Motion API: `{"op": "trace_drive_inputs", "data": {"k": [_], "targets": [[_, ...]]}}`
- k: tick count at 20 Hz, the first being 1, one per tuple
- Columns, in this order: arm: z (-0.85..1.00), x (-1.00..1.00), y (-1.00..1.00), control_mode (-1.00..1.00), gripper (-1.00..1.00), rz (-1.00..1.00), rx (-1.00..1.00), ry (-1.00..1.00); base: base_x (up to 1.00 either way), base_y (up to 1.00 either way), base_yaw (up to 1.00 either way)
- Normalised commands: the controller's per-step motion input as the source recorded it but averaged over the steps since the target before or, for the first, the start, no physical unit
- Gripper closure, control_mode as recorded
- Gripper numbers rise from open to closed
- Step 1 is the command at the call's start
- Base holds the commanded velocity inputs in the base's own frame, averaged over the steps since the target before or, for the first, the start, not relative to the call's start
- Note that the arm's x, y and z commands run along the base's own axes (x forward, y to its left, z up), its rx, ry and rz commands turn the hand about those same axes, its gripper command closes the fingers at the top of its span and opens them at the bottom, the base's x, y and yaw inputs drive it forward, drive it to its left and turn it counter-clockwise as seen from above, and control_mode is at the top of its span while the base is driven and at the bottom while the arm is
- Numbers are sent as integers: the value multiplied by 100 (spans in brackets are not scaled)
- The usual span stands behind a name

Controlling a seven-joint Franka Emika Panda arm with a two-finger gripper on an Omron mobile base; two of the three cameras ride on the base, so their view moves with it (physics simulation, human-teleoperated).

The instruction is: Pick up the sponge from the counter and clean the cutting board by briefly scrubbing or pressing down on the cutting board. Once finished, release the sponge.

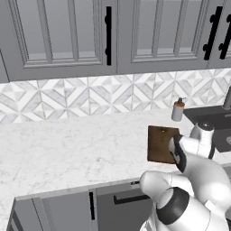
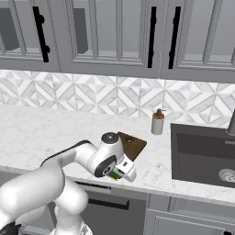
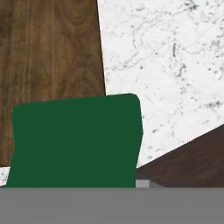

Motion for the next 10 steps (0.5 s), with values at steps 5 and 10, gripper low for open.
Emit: {"op": "trace_drive_inputs", "data": {"k": [5, 10], "targets": [[-20, 18, 58, -100, 100, -6, -2, -16, 0, 0, 0], [98, -10, 55, -100, 100, -1, -4, 4, 0, 0, 0]]}}
